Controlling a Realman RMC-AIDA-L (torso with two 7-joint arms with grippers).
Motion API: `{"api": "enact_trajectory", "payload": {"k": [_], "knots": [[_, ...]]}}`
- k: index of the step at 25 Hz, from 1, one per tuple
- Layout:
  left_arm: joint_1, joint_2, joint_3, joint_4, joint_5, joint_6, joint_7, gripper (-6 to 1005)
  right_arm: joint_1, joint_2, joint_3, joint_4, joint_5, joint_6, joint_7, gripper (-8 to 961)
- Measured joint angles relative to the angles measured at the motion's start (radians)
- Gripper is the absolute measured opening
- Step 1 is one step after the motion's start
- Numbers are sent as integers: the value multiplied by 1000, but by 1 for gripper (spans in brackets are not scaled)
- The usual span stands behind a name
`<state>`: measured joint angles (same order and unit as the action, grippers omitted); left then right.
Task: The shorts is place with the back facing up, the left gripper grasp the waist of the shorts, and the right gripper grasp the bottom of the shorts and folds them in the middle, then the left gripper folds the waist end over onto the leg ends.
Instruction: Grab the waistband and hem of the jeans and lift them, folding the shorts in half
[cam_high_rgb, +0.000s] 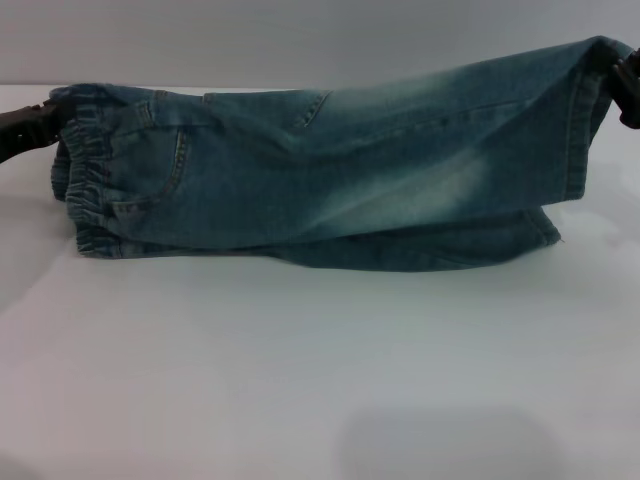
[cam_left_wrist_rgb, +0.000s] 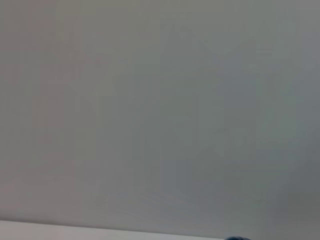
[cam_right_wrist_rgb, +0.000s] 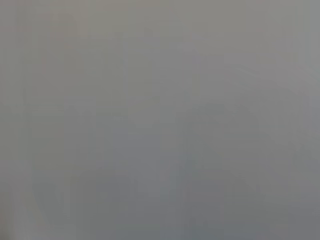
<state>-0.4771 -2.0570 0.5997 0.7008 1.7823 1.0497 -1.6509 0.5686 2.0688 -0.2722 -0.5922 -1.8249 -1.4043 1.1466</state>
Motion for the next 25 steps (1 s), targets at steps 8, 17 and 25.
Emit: {"api": "enact_trajectory", "payload": {"k": [8, 17, 25], "knots": [[-16, 0, 12, -36, 4, -61, 17, 79, 9, 2, -22, 35, 1, 104, -8, 3], [-19, 0, 54, -82, 2, -131, 23, 81, 36, 2, -92, 88, 5, 266, -33, 4], [-31, -1, 55, -119, 2, -134, 43, 83, 63, 3, -152, 119, 5, 346, -35, 4]]}}
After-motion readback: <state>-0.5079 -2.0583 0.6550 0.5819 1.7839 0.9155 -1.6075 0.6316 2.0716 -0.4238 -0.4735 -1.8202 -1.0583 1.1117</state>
